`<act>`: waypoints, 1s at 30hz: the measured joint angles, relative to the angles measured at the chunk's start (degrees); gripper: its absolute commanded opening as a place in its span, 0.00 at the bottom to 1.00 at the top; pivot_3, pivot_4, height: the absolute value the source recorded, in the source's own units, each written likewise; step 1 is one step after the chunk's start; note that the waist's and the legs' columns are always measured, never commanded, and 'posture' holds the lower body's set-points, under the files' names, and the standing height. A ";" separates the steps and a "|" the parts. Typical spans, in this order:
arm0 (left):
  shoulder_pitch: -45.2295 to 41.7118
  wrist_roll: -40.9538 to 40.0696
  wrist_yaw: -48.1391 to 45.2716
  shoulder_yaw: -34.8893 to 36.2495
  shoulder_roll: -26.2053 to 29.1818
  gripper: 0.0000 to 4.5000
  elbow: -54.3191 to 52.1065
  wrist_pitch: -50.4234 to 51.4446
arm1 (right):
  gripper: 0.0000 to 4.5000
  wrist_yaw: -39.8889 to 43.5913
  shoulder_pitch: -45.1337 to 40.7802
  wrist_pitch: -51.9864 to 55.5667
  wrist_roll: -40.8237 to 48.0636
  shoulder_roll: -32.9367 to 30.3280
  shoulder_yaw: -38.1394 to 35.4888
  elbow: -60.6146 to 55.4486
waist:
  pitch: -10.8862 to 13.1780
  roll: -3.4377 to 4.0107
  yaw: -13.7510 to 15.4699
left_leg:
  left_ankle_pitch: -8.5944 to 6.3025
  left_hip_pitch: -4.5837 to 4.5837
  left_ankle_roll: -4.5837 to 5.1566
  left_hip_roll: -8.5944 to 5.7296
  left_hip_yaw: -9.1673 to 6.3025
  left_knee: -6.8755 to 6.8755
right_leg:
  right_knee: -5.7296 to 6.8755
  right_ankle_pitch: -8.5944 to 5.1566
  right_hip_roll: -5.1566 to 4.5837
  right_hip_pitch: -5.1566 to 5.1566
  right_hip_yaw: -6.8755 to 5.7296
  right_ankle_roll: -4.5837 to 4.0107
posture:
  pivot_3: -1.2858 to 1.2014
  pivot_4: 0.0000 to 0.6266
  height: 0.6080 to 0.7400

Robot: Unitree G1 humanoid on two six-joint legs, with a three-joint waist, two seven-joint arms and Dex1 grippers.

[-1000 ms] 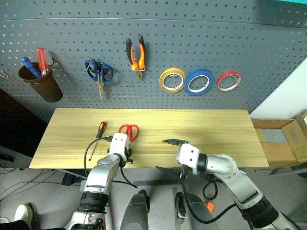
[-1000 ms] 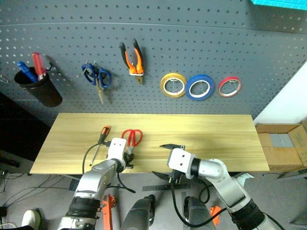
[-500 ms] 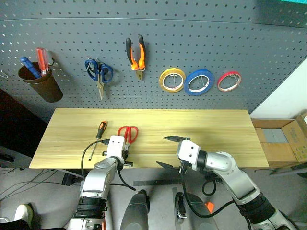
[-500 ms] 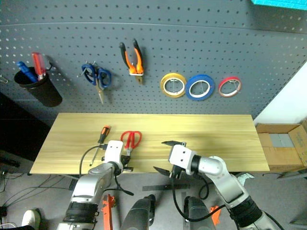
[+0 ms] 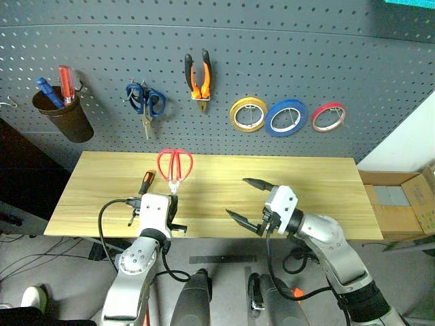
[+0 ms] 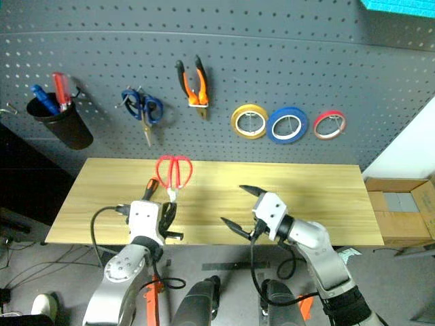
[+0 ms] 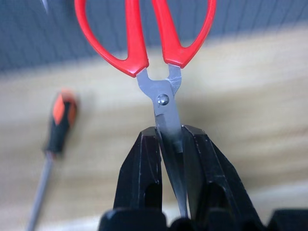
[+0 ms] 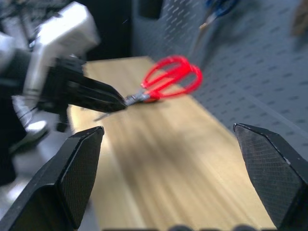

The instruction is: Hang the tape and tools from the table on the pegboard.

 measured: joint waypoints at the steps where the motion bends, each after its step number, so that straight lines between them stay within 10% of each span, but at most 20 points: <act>1: 1.20 0.42 0.44 0.02 -0.38 0.07 -1.67 -1.66 | 1.00 0.14 0.52 -0.98 0.97 0.34 -0.78 -0.44 | -0.28 -0.06 0.02 | 0.00 0.00 0.00 0.01 0.01 0.00 | -0.01 0.00 0.00 0.01 0.00 0.00 | 0.58 0.21 1.00; 13: -2.52 -0.47 4.63 6.60 -3.78 0.07 -9.88 -7.15 | 1.00 3.65 -2.72 -4.29 7.37 1.80 -2.50 -0.82 | -3.82 -0.27 1.64 | 0.00 0.13 0.00 -0.03 0.04 0.21 | 0.01 0.04 0.24 0.24 -0.33 -0.23 | 0.60 0.12 1.00; 30: -24.59 -5.46 2.12 10.87 -1.14 0.07 15.28 1.95 | 1.00 1.51 -7.35 -4.91 5.27 3.03 -3.12 5.22 | -5.26 -0.36 2.27 | 0.02 0.74 0.02 -0.04 0.20 0.21 | 0.09 0.16 0.47 0.83 -0.27 -0.06 | 0.59 0.15 1.00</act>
